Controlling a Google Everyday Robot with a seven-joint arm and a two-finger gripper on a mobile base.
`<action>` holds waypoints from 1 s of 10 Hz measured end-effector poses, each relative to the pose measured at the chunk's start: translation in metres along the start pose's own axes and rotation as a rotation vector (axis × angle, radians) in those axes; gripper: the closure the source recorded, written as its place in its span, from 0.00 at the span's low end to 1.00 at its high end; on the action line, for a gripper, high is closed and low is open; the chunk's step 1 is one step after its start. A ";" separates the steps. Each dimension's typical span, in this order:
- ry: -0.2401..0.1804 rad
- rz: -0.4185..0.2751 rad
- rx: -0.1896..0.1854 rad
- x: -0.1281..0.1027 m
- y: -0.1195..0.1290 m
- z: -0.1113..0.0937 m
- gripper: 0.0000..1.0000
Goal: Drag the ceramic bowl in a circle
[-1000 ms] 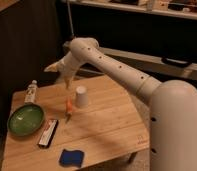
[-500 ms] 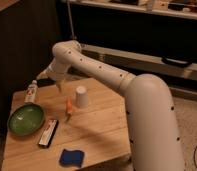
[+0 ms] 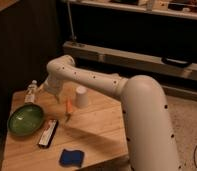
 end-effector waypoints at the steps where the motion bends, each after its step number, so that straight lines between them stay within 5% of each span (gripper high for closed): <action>1: -0.001 -0.046 0.002 -0.006 0.000 0.001 0.20; 5: 0.001 -0.078 0.003 -0.010 -0.001 0.000 0.20; 7: 0.045 -0.146 -0.045 -0.015 -0.014 -0.004 0.20; 10: 0.087 -0.339 -0.173 -0.041 -0.058 0.012 0.20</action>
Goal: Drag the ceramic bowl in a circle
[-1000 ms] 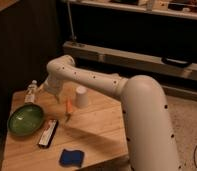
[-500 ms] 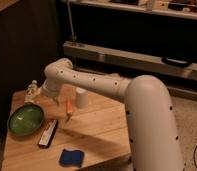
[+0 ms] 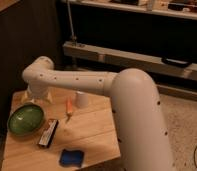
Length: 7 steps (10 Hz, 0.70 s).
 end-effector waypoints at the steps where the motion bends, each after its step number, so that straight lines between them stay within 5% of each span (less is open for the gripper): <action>1: -0.003 -0.032 -0.019 -0.001 -0.008 0.007 0.20; 3: -0.026 -0.043 -0.032 -0.002 0.002 0.030 0.20; 7: -0.064 -0.021 0.027 0.001 0.032 0.043 0.20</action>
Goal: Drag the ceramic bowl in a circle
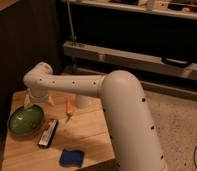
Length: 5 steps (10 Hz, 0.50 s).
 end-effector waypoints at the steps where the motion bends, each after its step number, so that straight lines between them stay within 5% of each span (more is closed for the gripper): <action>1: -0.011 0.002 0.011 0.001 0.005 0.002 0.20; 5: -0.073 -0.008 0.030 -0.004 0.018 0.045 0.20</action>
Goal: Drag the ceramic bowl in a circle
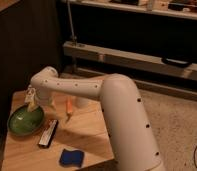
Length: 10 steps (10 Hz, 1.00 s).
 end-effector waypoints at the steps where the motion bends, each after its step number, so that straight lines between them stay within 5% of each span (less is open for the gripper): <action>1: -0.009 -0.001 0.008 0.001 0.003 0.009 0.20; 3: -0.021 -0.012 0.013 0.001 -0.001 0.017 0.25; 5: -0.036 -0.016 0.024 0.002 0.000 0.023 0.47; 8: -0.075 -0.032 0.127 0.005 -0.017 0.032 0.77; 10: -0.076 -0.053 0.081 0.006 -0.031 0.035 0.95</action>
